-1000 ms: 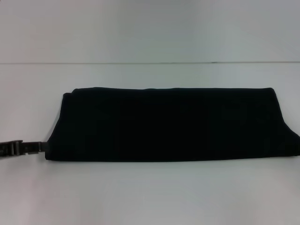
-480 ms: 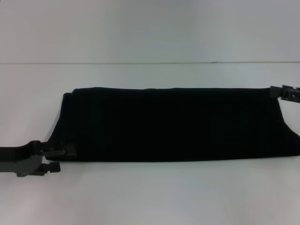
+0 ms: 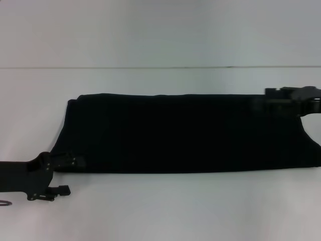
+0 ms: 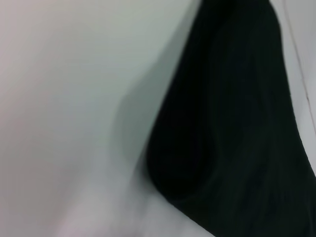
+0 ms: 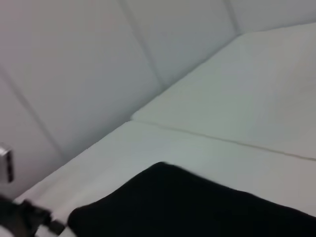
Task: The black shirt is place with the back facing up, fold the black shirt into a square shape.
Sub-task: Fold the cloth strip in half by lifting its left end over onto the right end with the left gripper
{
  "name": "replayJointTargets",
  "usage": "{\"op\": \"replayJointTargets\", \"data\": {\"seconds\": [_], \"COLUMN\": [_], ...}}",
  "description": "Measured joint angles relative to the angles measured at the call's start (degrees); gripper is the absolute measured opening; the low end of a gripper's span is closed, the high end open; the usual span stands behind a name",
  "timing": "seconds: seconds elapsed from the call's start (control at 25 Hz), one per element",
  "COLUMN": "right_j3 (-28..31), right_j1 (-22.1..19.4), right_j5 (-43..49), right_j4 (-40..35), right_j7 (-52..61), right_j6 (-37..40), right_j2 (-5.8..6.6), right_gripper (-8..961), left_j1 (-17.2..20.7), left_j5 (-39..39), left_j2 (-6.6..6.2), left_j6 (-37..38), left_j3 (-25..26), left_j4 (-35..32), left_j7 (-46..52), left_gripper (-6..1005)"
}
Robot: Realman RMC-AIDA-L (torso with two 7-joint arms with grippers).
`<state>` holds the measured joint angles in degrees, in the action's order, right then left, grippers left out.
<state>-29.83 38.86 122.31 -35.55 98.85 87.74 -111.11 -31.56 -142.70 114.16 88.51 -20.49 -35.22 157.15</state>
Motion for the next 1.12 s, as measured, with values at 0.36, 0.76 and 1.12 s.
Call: {"op": "replayJointTargets", "data": {"seconds": [0.36,0.76,1.12], "right_j3": [-0.7,-0.6,-0.6], "right_j1": [1.7,1.8,1.4], "right_j5": [-0.2,-1.0,-3.3], "right_j4": [0.0,0.0,0.0], "right_j7": [-5.5,-5.9,-6.0], "right_j6": [-0.7,-2.1,-2.5], "right_j2": [-1.75,-1.85,-1.64], "right_gripper": [849,849,848], "left_j1": [-0.1,0.3,0.3], "left_j5": [0.6,0.6,0.6], "left_j2": [0.0,0.22,0.36], "left_j6": [-1.2,-4.1,-5.3], "left_j3": [4.7,6.4,6.6], "left_j4": [1.2,2.1,2.2], "left_j7": [4.3,6.8,7.3], "left_gripper": [911,890,871]}}
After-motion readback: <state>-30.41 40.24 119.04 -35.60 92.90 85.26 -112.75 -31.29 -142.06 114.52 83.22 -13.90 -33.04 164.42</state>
